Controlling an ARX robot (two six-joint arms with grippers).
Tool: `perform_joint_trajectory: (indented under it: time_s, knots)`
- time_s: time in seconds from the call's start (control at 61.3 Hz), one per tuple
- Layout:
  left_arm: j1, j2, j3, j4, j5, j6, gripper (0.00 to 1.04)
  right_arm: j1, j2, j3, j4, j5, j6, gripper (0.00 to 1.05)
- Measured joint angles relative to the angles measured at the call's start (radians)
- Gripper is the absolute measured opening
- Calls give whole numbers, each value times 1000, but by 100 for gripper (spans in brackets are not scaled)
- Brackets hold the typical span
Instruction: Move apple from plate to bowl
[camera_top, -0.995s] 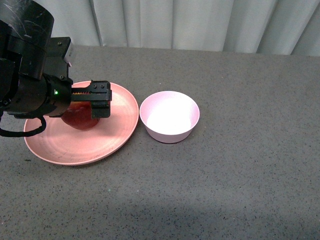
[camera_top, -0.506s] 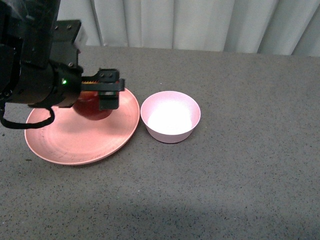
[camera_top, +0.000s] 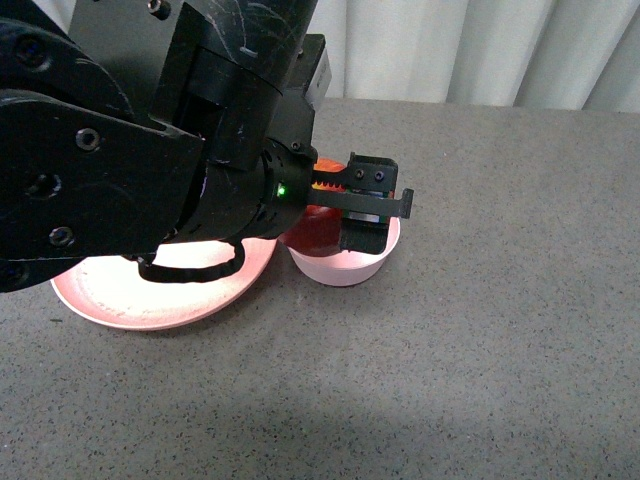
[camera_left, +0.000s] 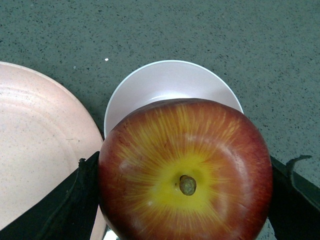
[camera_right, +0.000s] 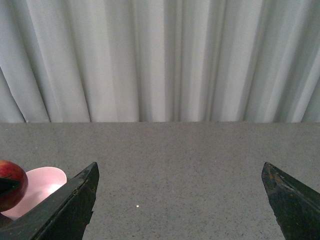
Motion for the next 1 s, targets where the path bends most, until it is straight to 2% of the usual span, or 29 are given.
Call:
perform_joint_trajectory:
  time_s: [0.392,0.881,0.995]
  knots:
    - [-37,126,155,-42,-17,9,82,0,0,0,0,0,0,95]
    - [-40,209,206,-48,-39,56,82,0,0,0,0,0,0,95]
    - [-40,209,206,-38,-13,55,99,0,0,0,0,0,0,95]
